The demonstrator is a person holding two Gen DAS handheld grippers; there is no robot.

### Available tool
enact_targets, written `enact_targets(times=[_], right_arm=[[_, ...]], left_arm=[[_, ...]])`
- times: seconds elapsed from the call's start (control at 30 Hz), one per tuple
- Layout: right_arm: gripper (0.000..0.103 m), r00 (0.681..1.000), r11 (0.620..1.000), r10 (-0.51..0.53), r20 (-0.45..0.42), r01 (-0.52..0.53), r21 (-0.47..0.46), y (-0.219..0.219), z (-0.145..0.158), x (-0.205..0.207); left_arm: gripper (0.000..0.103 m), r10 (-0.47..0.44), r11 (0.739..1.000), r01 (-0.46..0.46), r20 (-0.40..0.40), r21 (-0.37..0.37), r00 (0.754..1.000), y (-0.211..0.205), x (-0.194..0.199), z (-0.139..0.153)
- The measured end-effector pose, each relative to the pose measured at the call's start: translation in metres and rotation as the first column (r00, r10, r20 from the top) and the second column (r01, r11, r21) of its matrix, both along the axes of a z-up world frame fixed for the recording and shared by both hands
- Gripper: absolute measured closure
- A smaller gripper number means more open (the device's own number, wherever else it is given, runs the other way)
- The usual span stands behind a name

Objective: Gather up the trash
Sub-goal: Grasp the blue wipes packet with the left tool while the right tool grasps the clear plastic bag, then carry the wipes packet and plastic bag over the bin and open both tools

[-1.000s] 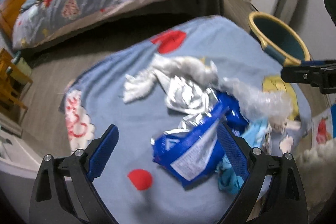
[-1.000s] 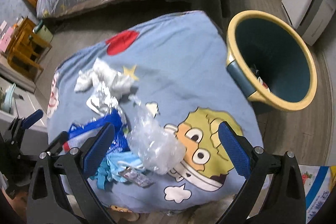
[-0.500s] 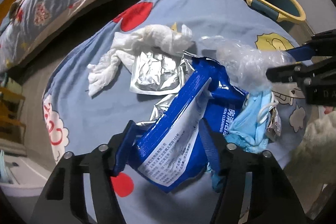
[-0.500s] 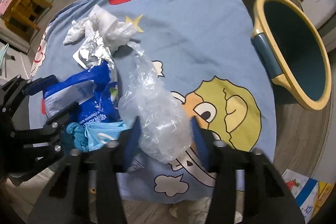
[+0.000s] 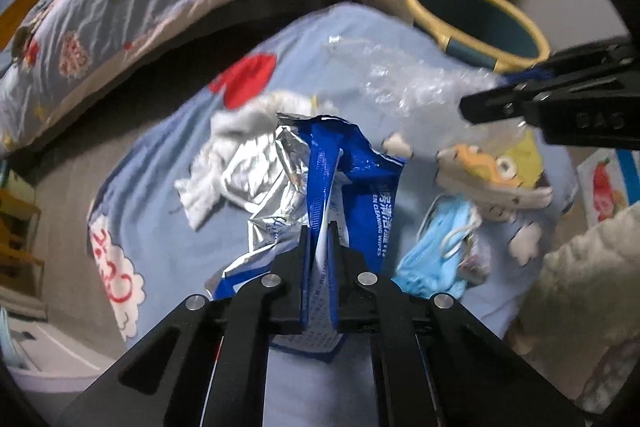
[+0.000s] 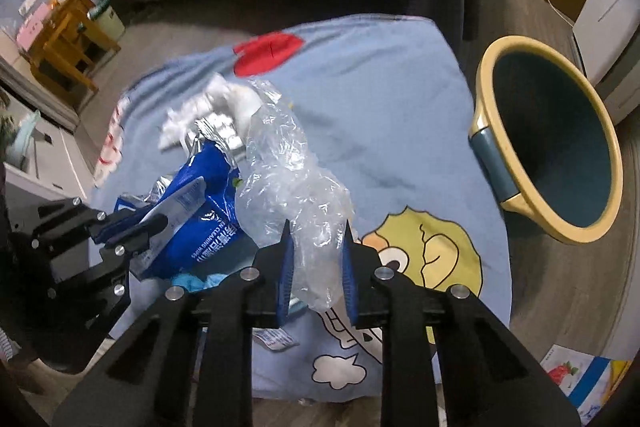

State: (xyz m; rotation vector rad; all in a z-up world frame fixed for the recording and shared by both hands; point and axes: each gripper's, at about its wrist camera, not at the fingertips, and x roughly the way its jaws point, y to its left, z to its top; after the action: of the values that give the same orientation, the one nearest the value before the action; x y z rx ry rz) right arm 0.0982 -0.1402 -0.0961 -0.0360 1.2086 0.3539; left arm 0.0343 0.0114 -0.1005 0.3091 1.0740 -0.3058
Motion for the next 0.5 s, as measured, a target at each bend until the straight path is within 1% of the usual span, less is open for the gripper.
enact_targets(times=[0.1, 0.27, 0.4, 0.5], right_arm=[[0.083, 0.999, 1.0, -0.017, 0.033, 0.017, 0.017, -0.003, 0.012, 0.003], [0.083, 0.995, 0.995, -0.064, 0.079, 0.058, 0.083, -0.019, 0.037, 0.01], [0.083, 0.989, 0.991, -0.102, 0.107, 0.091, 0.103, -0.033, 0.048, 0.016], [0.084, 0.983, 0.985, -0.132, 0.127, 0.116, 0.126, -0.047, 0.057, 0.02]], left_arm=[[0.095, 0.003, 0.998, -0.001, 0.036, -0.058, 0.999, 0.0, -0.001, 0.02], [0.095, 0.008, 0.99, 0.005, 0.093, -0.142, 0.996, -0.003, 0.002, 0.049], [0.095, 0.011, 0.984, 0.012, 0.129, -0.176, 0.992, -0.007, 0.004, 0.064], [0.095, 0.014, 0.983, 0.014, 0.152, -0.184, 0.988, -0.011, 0.005, 0.073]])
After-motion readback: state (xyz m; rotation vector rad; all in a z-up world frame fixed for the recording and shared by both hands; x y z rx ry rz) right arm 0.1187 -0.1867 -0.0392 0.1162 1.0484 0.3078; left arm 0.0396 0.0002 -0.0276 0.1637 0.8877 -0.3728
